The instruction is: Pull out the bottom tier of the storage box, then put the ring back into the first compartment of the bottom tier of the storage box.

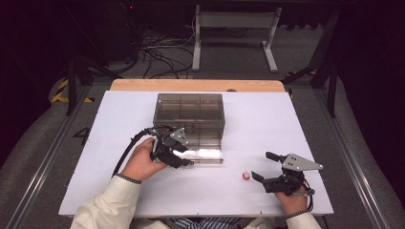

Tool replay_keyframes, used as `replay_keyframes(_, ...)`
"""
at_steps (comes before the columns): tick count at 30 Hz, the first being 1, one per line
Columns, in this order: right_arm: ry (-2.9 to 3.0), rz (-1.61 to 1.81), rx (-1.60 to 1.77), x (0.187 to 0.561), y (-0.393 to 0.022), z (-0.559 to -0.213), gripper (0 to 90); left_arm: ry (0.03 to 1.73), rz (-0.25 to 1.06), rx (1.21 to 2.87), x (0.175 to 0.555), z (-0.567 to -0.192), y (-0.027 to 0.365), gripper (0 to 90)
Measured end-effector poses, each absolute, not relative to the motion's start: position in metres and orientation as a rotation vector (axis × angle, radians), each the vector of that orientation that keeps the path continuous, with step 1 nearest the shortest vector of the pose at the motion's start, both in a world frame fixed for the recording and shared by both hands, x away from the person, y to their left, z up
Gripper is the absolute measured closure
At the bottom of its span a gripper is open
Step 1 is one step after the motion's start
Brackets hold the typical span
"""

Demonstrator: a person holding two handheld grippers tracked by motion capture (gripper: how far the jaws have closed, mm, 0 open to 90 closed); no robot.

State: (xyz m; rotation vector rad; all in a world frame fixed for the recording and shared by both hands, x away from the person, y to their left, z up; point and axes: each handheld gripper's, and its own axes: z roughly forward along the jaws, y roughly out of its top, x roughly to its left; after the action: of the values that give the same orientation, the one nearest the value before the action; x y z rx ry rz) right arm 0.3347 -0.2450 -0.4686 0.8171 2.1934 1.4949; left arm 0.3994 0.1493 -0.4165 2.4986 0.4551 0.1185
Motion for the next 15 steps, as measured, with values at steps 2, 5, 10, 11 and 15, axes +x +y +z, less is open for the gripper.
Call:
replay_keyframes(2, 2.194, 1.495, 0.818, 0.3348, -0.2449, -0.4686, 7.3, 0.459, 0.122, 2.485, 0.399, -0.4145, 0.1509, 47.4)
replay_keyframes(5, 2.194, 1.495, 0.816, 0.335, -0.2448, -0.4686, 7.3, 0.462, 0.135, 2.475, 0.3989, -0.4133, 0.152, 46.9)
replay_keyframes(10, 2.194, 1.492, 0.821, 0.3351, -0.2449, -0.4686, 7.4, 0.461, 0.14, 2.469, 0.3978, -0.4125, 0.1509, 45.5)
replay_keyframes(11, 2.193, 1.489, 0.819, 0.3355, -0.2451, -0.4686, 7.4, 0.458, 0.141, 2.467, 0.3975, -0.4123, 0.1505, 44.8)
replay_keyframes(15, 2.188, 1.489, 0.835, 0.3362, -0.2455, -0.468, 7.5, 0.456, 0.155, 2.459, 0.3961, -0.4106, 0.1496, 42.7)
